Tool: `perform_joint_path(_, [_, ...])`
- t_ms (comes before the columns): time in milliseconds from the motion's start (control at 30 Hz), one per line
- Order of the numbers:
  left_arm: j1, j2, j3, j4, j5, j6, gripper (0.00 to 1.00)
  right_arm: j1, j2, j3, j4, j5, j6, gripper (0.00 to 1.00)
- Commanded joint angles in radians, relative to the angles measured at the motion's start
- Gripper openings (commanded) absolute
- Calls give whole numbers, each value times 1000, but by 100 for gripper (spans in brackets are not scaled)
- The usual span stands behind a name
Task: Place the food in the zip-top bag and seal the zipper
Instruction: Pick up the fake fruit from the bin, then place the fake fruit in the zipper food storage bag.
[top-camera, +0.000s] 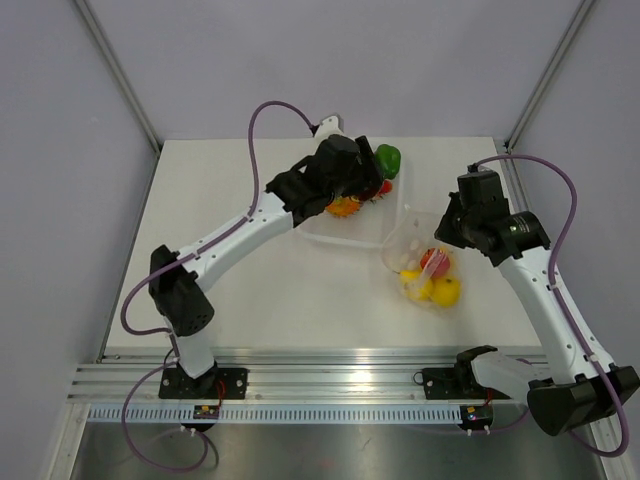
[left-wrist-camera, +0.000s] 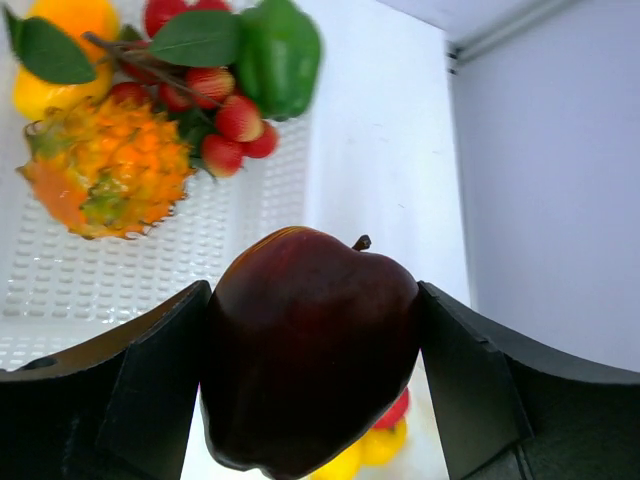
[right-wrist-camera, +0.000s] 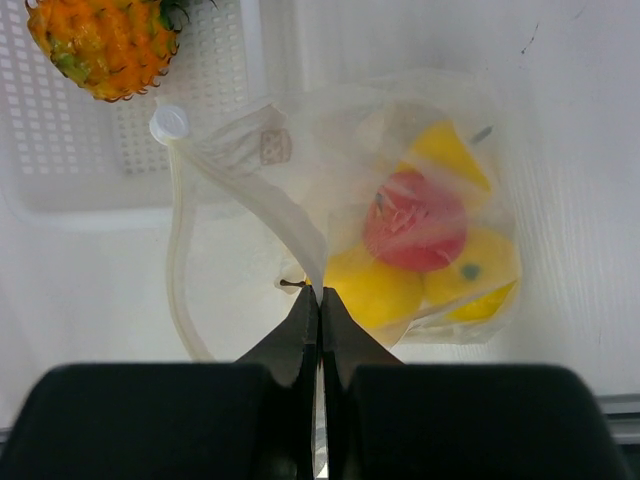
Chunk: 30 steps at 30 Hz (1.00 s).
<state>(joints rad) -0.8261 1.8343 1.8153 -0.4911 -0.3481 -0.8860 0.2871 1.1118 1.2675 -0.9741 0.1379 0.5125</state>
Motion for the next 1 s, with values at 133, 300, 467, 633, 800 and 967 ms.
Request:
perform_joint_path(133, [-59,-142,-115,55,317,136,32,-3,13,33,38,-3,14,4])
perform_joint_path(300, [-123,-156,-143,74,383,130,31,-3,8,32,37,-8,27,4])
perform_joint_path(467, [-136,-145,-195,129,434,93,31,-3,-23,29,29,-14,37,4])
perform_joint_path(633, [-151,-61,-160,157,512,56,31,-3,-41,33,20,-15,43,4])
perform_joint_path(800, [-157,-1,-123,157,512,41,33,-3,-55,38,17,-27,49,4])
perform_joint_path(967, [-159,45,-70,112,538,54,80,-3,-66,32,14,-27,47,4])
